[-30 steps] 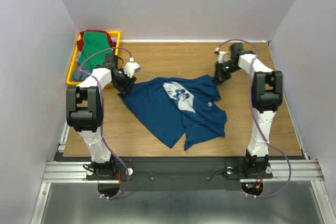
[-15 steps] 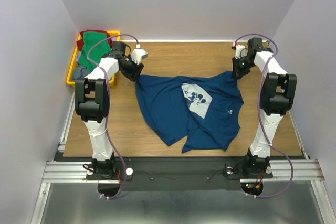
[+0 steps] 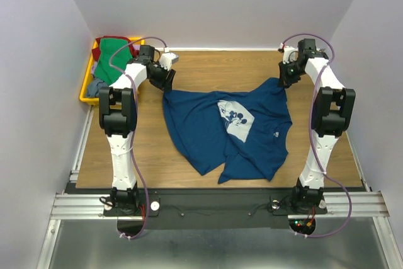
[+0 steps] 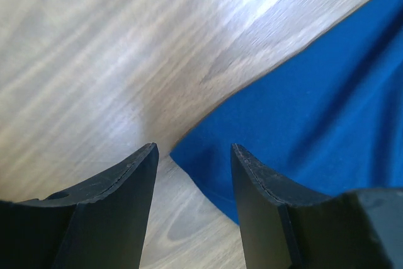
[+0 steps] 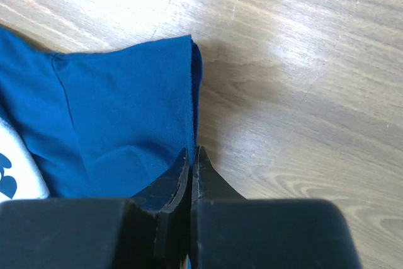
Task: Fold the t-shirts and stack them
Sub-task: Flatten the tshirt out
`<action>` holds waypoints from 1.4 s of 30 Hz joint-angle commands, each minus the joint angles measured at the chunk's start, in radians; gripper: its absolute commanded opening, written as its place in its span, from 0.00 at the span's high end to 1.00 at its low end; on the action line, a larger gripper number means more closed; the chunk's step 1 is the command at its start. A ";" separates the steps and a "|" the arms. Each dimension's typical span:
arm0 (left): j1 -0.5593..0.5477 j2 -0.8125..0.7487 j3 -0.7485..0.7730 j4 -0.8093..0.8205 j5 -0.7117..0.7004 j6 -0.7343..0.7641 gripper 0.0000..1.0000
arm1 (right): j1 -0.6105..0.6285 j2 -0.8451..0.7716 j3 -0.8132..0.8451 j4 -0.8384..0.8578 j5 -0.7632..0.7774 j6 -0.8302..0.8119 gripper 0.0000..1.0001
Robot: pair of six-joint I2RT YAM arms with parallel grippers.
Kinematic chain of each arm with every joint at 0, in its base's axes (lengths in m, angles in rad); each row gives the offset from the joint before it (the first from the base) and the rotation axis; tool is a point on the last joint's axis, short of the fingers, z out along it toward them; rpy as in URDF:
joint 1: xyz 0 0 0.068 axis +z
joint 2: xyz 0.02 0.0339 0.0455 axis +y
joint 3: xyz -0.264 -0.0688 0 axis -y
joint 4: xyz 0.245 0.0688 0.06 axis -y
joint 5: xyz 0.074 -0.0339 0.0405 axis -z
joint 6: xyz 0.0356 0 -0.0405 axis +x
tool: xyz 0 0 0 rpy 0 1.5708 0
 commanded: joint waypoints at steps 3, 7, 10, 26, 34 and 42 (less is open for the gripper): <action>-0.008 0.011 0.013 -0.012 -0.054 -0.004 0.40 | -0.004 0.006 0.067 0.016 -0.010 0.011 0.99; -0.025 0.018 -0.022 -0.005 -0.105 0.027 0.43 | -0.006 0.006 0.070 0.013 -0.011 0.014 0.99; -0.045 0.021 -0.042 -0.002 -0.148 0.051 0.50 | -0.006 0.003 0.072 0.015 -0.010 0.011 0.99; 0.016 -0.049 0.579 0.095 -0.005 -0.114 1.00 | -0.012 0.097 0.648 0.129 0.174 0.075 0.99; 0.093 -0.323 0.491 0.769 -0.053 -0.341 1.00 | -0.016 -0.081 0.665 0.666 0.324 0.143 0.99; 0.161 -0.491 0.319 0.834 0.131 -0.233 1.00 | -0.018 -0.289 0.398 0.769 0.185 0.069 0.99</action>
